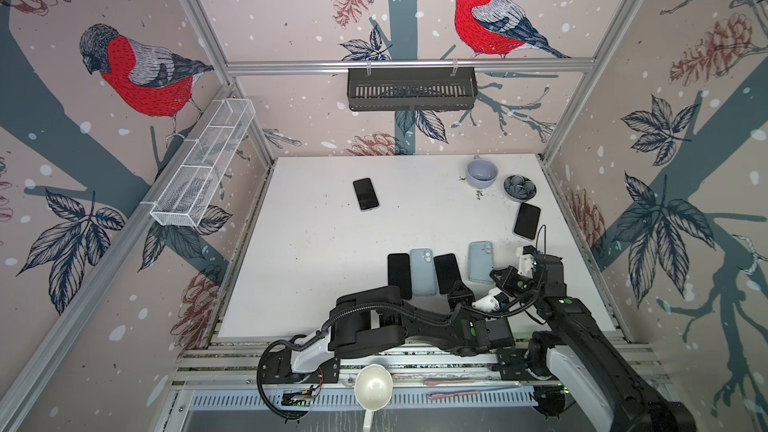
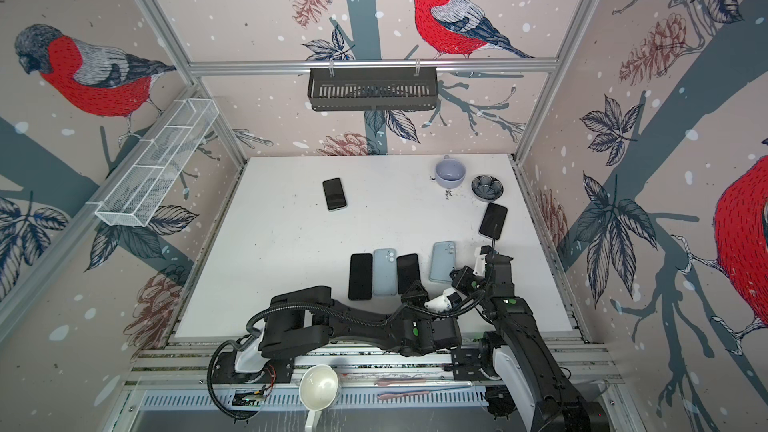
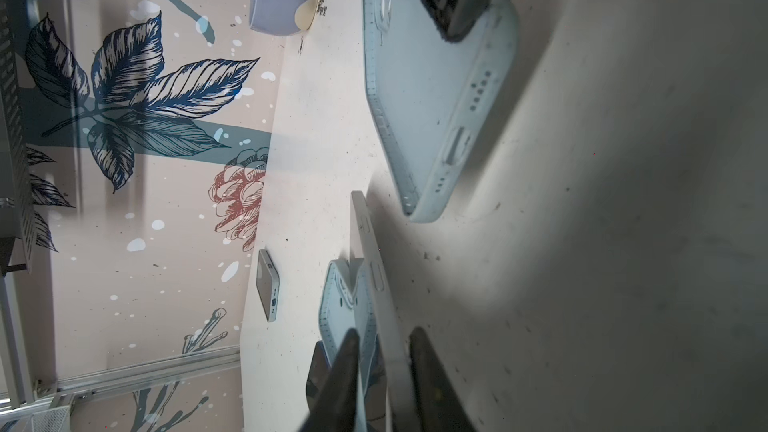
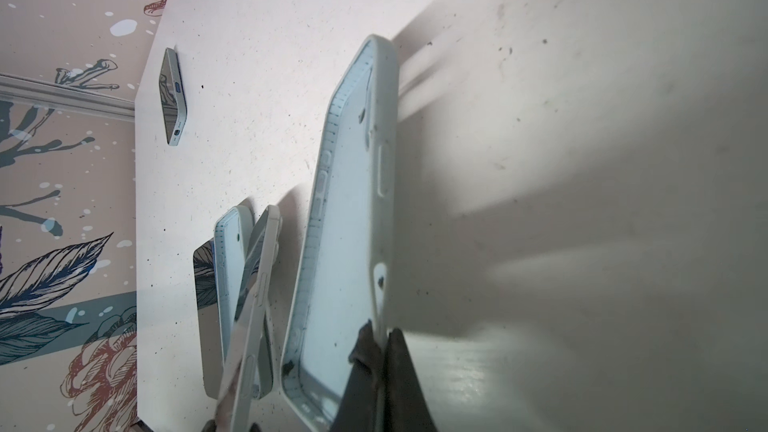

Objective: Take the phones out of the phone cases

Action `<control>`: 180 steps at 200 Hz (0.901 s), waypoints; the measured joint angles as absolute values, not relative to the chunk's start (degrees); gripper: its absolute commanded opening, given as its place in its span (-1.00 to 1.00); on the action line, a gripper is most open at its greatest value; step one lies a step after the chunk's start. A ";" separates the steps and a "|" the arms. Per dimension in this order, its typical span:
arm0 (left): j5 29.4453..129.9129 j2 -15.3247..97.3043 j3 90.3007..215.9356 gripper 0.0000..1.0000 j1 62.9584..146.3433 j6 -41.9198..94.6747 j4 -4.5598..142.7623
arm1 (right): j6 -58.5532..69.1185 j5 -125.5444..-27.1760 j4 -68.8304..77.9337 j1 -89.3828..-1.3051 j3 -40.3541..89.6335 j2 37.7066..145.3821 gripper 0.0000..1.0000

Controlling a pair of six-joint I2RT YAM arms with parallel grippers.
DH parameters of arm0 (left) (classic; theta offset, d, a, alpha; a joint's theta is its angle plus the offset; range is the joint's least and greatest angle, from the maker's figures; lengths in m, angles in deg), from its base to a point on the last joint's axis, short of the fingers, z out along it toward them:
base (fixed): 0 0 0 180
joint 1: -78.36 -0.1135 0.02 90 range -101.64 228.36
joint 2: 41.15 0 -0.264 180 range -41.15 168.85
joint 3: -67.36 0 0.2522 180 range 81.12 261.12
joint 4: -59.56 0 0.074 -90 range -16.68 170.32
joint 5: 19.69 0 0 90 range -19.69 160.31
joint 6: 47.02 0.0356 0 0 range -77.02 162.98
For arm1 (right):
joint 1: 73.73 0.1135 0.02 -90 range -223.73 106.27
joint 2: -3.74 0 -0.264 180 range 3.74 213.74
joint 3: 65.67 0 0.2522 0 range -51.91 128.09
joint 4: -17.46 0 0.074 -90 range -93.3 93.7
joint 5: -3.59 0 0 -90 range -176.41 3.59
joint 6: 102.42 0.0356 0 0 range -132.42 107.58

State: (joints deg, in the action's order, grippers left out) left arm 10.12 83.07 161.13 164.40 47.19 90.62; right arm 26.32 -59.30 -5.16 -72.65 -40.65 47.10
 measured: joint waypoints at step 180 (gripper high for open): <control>9.01 82.35 158.63 0.98 162.15 46.34 88.50 | 26.56 -63.32 -2.10 -67.12 -41.43 48.54 -0.99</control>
